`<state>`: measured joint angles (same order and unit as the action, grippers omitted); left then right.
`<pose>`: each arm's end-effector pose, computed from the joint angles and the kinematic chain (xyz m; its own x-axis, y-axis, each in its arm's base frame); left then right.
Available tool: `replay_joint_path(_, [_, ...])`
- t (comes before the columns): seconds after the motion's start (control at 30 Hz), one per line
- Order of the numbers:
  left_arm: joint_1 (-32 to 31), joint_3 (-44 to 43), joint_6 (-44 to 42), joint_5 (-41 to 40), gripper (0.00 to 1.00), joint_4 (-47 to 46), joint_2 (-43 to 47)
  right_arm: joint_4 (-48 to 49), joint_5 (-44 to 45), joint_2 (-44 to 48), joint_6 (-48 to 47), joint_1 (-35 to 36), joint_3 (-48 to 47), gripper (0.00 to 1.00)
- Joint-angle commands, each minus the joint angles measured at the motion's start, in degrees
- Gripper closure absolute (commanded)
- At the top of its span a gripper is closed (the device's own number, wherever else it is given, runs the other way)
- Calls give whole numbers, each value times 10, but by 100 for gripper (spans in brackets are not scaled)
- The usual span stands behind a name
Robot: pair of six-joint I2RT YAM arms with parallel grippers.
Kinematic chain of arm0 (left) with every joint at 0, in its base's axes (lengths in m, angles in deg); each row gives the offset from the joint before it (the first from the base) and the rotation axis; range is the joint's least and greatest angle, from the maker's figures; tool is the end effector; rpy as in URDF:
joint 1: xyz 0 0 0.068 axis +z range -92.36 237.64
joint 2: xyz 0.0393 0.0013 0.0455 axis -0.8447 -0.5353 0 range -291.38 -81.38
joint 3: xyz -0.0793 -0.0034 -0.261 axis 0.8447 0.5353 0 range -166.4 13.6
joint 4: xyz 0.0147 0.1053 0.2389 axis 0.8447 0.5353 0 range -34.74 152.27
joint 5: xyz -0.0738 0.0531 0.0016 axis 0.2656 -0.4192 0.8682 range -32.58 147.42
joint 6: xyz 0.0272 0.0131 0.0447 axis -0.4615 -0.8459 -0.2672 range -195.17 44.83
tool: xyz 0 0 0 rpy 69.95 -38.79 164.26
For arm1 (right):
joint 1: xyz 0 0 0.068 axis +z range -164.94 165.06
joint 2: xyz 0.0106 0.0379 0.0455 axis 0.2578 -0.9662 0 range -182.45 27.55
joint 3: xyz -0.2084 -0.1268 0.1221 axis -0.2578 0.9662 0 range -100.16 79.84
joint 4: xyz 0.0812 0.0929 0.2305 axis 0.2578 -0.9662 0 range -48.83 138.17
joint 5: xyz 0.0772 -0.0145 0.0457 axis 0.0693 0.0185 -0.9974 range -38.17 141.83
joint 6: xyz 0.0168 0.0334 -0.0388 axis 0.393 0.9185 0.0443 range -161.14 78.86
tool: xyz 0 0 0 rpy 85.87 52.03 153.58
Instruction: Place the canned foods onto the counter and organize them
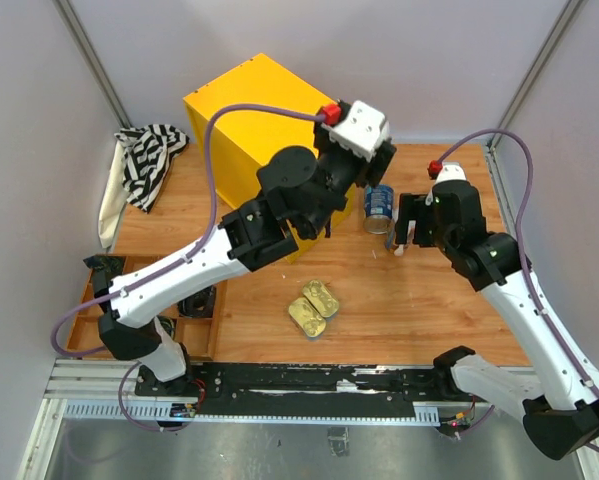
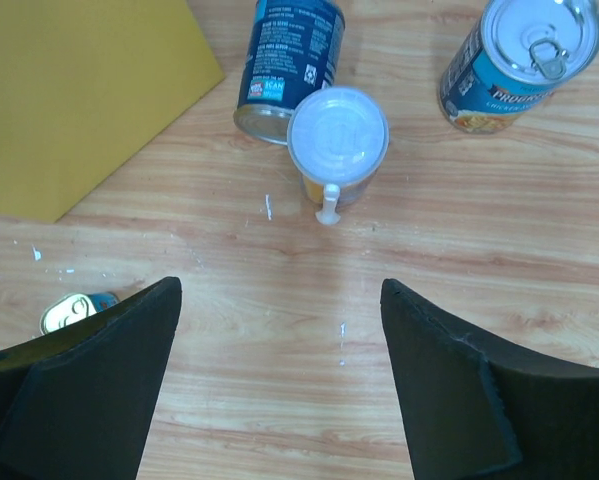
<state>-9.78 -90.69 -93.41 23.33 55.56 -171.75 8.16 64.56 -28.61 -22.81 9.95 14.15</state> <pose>0.1511 -0.3115 0.5190 0.2598 0.0503 -0.9643 0.4992 0.8478 0.1788 0.1832 0.0763 0.3774 -0.5118 0.1006 -0.8532 -0.0814 0.9830 0.1648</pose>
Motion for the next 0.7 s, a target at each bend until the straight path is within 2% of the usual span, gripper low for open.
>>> replay_joint_path(0.0, [35,-135,-41,-42,100,-11,-32,24,7,-16,-10,-15,-34,19])
replay_joint_path(0.4, [216,-242,25,-78,100,19,-66,50,-5,-37,-10,-21,-51,19])
replay_joint_path(0.67, [342,-260,127,-91,100,74,-93,58,-15,-44,-13,-24,-51,19])
